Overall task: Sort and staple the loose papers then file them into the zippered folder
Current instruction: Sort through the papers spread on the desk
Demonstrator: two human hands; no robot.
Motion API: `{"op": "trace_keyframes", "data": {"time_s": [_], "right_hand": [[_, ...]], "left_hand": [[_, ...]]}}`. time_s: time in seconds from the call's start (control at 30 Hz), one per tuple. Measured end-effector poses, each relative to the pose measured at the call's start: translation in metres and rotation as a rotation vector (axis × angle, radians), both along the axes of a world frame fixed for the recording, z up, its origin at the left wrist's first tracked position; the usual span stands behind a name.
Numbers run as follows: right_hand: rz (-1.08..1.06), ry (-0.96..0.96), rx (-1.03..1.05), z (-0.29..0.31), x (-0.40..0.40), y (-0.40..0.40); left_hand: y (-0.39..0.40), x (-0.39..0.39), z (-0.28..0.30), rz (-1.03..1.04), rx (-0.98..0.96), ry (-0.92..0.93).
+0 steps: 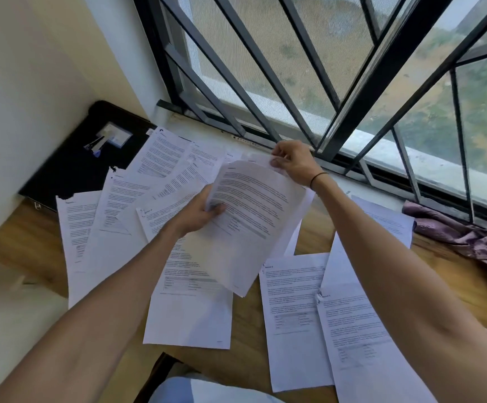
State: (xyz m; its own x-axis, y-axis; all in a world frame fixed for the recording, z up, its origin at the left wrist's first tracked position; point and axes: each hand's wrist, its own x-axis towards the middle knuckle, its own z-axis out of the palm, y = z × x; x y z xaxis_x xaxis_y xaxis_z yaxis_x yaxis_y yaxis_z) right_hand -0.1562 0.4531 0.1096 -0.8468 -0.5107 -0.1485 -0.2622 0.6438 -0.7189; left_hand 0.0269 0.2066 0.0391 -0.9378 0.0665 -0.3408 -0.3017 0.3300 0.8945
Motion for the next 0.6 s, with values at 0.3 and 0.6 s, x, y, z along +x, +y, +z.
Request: {"op": "trace_keyframes", "data": {"time_s": [0.3,0.6], "right_hand": [[0.141,0.138,0.007,0.058,-0.003,-0.017],[-0.278,-0.178,-0.484,0.034,0.026,0.043]], "left_hand": [[0.023,-0.017,0.020,0.142,0.103,0.041],[0.022,-0.021,0.025,0.405,0.172,0.136]]}}
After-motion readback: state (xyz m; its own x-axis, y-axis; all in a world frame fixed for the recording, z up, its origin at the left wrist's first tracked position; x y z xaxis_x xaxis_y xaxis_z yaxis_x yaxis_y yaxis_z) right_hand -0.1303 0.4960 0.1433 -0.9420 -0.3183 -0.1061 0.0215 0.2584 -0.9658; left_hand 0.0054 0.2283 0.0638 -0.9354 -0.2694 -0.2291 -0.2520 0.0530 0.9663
